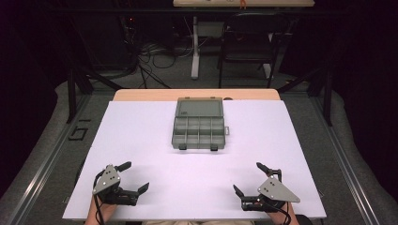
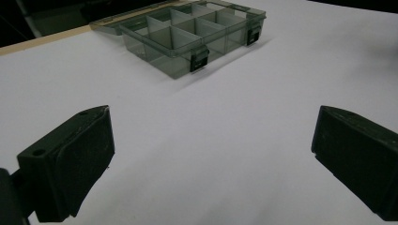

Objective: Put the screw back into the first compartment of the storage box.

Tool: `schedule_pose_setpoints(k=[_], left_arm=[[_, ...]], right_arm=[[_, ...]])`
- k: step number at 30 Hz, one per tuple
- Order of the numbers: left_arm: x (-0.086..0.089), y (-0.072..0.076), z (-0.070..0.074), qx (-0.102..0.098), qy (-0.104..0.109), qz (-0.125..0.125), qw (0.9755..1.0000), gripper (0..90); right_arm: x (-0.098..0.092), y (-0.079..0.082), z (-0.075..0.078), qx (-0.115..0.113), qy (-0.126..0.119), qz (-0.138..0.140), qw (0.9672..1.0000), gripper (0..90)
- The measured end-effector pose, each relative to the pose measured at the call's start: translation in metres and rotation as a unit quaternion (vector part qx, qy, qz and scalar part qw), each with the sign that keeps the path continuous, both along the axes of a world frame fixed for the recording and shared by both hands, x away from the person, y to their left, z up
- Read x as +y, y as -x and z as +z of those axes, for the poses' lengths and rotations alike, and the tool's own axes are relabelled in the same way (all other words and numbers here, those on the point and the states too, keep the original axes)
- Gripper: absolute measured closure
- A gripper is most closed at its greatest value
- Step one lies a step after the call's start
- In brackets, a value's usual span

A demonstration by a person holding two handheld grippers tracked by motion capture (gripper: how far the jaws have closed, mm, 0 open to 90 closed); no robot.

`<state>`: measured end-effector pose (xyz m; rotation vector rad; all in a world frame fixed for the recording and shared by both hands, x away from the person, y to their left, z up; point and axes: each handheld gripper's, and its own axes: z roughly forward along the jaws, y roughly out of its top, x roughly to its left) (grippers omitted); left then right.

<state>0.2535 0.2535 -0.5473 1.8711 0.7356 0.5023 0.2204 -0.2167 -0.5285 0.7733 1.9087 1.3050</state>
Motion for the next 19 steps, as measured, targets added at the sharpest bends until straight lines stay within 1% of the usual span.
schedule_pose_setpoints(k=[2,3,4,5,6,7,9,11,12,13,14,15,17,18,19], left_arm=[[0.0016,0.0032,-0.0017,0.0,0.002,-0.004,1.0,0.0],[0.0009,0.0045,-0.0033,-0.008,0.004,-0.002,1.0,0.0],[0.0003,0.0059,-0.0043,-0.009,0.002,-0.004,0.9999,0.0],[-0.0009,0.0074,-0.005,-0.012,-0.004,0.0,0.9999,0.0],[-0.0013,0.0076,-0.0056,-0.011,-0.006,-0.007,0.9999,0.0],[-0.0022,0.0081,-0.0061,-0.013,-0.006,-0.008,0.9999,0.0],[-0.0023,0.0084,-0.0052,-0.019,-0.008,-0.005,0.9998,0.0],[-0.0014,0.0084,-0.0038,-0.026,-0.009,0.003,0.9996,0.0],[-0.0004,0.0077,-0.0037,-0.029,-0.007,0.001,0.9996,0.0],[0.0001,0.0072,-0.0039,-0.029,-0.005,0.003,0.9996,0.0],[0.0006,0.0068,-0.0038,-0.028,-0.007,0.008,0.9995,0.0],[0.0011,0.0061,-0.0043,-0.025,-0.002,0.005,0.9997,0.0],[0.0023,0.0051,-0.004,-0.026,-0.004,0.005,0.9996,0.0],[0.0025,0.0051,-0.0038,-0.027,-0.007,0.01,0.9996,0.0],[0.0024,0.0049,-0.0039,-0.026,-0.004,0.011,0.9996,0.0]], right_arm=[[-0.0001,-0.0003,-0.0001,0.0,-0.001,0.001,1.0,0.0],[-0.0002,-0.0003,-0.0001,0.001,0.0,0.001,1.0,0.0],[-0.0001,-0.0002,0.0,0.0,0.0,0.0,1.0,0.0],[-0.0002,-0.0002,0.0,0.0,0.0,0.002,1.0,0.0],[-0.0001,-0.0001,0.0,0.0,0.001,0.0,1.0,0.0],[0.0,-0.0001,0.0,0.001,0.0,0.002,1.0,0.0],[0.0001,-0.0001,0.0,0.0,0.001,0.0,1.0,0.0],[0.0002,-0.0002,0.0,0.0,0.002,0.001,1.0,0.0],[0.0002,-0.0004,0.0,0.0,0.003,0.002,1.0,0.0],[0.0001,-0.0003,0.0,0.001,0.004,0.002,1.0,0.0],[0.0002,-0.0004,0.0,0.001,0.004,0.002,1.0,0.0],[0.0004,-0.0007,-0.0003,0.0,0.003,0.002,1.0,0.0],[0.0003,-0.0006,-0.0002,0.001,0.004,0.002,1.0,0.0],[0.0004,-0.0008,-0.0003,0.0,0.003,0.002,1.0,0.0],[0.0002,-0.0008,-0.0003,0.001,0.003,0.002,1.0,0.0]])
